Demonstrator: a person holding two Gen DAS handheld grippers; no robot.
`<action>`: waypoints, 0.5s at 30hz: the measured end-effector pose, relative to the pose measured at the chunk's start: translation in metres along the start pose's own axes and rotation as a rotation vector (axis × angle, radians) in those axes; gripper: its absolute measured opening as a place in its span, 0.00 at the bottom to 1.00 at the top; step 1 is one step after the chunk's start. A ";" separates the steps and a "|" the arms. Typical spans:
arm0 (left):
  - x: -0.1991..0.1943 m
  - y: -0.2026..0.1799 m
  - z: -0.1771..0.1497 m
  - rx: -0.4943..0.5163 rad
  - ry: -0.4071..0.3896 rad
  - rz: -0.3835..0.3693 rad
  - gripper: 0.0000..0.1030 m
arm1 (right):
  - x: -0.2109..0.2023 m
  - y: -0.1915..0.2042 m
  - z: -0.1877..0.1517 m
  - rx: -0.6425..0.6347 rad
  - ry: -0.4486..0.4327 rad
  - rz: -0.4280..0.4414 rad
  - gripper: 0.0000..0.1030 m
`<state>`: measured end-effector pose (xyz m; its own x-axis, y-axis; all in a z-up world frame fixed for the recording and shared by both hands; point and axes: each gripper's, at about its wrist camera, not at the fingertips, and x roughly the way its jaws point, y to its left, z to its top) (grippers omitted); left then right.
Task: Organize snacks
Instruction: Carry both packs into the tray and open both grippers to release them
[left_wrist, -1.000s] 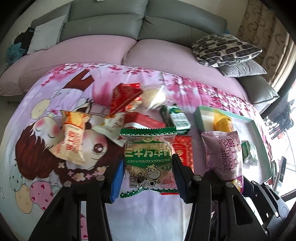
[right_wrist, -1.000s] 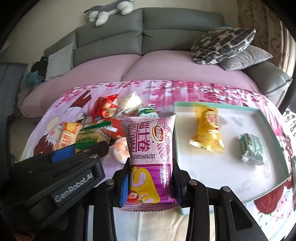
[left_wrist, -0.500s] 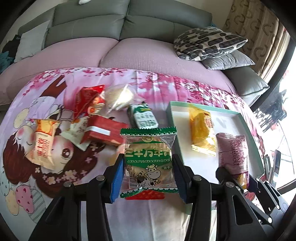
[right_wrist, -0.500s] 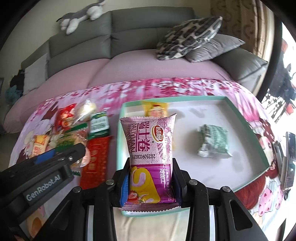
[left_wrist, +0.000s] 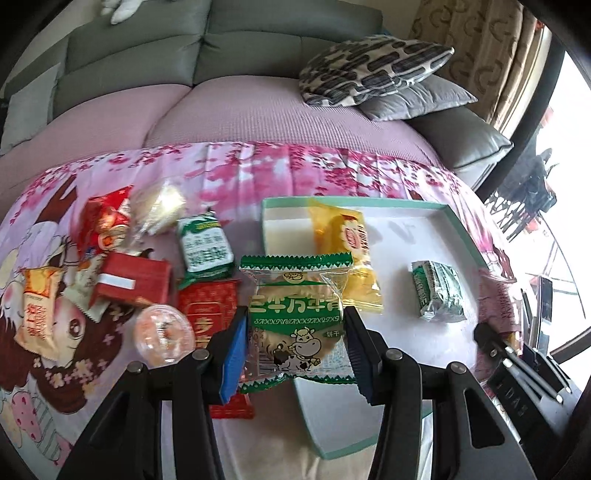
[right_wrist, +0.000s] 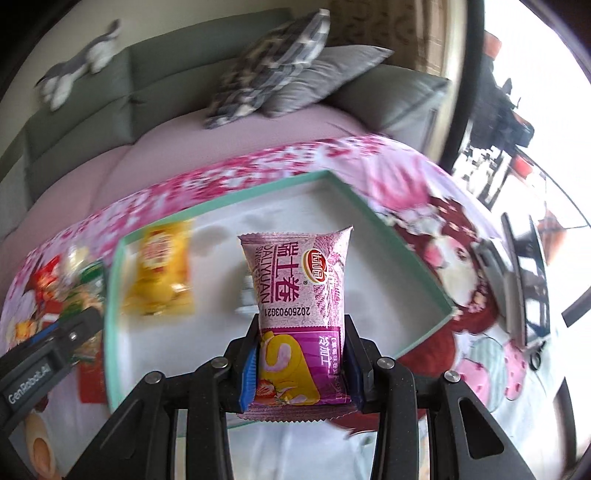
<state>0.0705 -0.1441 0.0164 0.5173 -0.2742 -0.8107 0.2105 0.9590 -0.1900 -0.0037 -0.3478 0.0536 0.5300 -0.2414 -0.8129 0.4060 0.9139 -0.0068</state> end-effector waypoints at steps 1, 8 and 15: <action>0.003 -0.004 -0.001 0.008 0.007 0.000 0.50 | 0.002 -0.006 0.002 0.018 -0.001 -0.008 0.40; 0.020 -0.029 -0.007 0.068 0.030 -0.024 0.50 | 0.020 -0.027 0.013 0.060 -0.028 -0.036 0.40; 0.036 -0.042 -0.011 0.101 0.049 -0.035 0.50 | 0.044 -0.034 0.011 0.090 0.006 -0.025 0.40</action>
<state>0.0712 -0.1936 -0.0106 0.4673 -0.3014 -0.8312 0.3117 0.9359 -0.1641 0.0142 -0.3930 0.0246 0.5143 -0.2618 -0.8167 0.4847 0.8743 0.0250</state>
